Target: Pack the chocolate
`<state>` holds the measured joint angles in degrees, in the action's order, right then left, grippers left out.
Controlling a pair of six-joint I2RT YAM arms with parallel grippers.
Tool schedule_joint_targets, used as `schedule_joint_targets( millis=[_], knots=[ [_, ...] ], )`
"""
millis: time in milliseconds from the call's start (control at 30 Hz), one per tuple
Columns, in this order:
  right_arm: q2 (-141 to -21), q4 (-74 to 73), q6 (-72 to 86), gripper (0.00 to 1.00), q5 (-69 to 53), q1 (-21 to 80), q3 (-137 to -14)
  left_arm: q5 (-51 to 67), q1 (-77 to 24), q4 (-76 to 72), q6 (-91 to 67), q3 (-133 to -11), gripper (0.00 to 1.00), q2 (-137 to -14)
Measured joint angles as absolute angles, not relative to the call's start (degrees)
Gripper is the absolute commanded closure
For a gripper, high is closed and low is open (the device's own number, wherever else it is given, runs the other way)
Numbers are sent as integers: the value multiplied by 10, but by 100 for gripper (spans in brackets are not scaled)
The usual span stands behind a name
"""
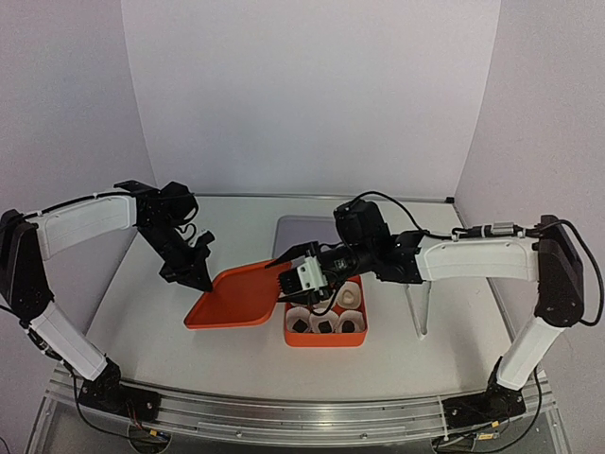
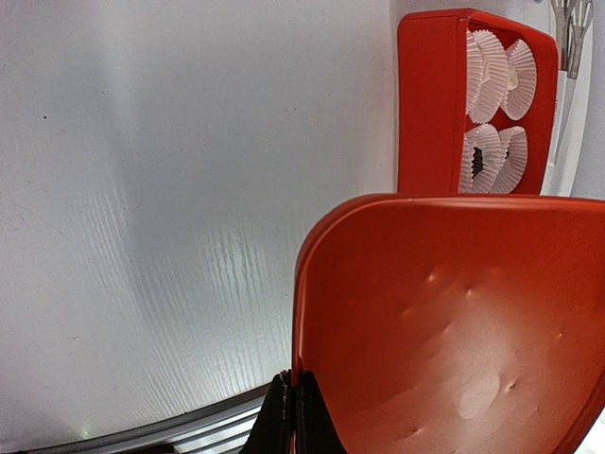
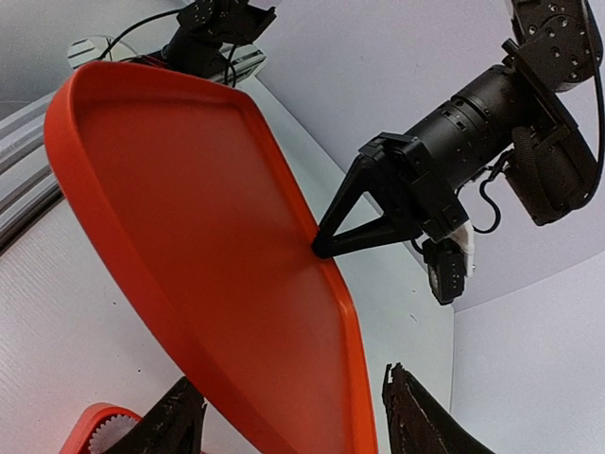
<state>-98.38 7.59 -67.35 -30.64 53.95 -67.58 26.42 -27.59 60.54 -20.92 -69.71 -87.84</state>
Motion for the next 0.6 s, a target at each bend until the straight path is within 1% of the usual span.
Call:
schedule_joint_targets(
  millis=[100, 267, 333, 467, 500, 533, 567, 600],
  knots=[
    [-987, 61, -686, 52, -302, 545, -679, 271, -276, 605, -208, -704, 100, -883],
    [-991, 51, -694, 69, -299, 548, -682, 271, -276, 606, -208, -708, 100, -887],
    [-992, 50, -695, 77, -300, 548, -687, 273, -276, 606, -207, -708, 100, -890],
    [-995, 48, -700, 89, -300, 550, -699, 281, -276, 606, -204, -708, 100, -900],
    [-995, 49, -703, 94, -300, 550, -701, 283, -276, 606, -203, -708, 99, -902],
    [-995, 49, -705, 99, -300, 550, -701, 285, -276, 606, -201, -708, 98, -904],
    [-995, 49, -707, 100, -300, 550, -701, 286, -276, 606, -199, -708, 93, -905],
    [-995, 47, -707, 100, -300, 550, -701, 286, -276, 606, -198, -708, 86, -906]
  ],
)
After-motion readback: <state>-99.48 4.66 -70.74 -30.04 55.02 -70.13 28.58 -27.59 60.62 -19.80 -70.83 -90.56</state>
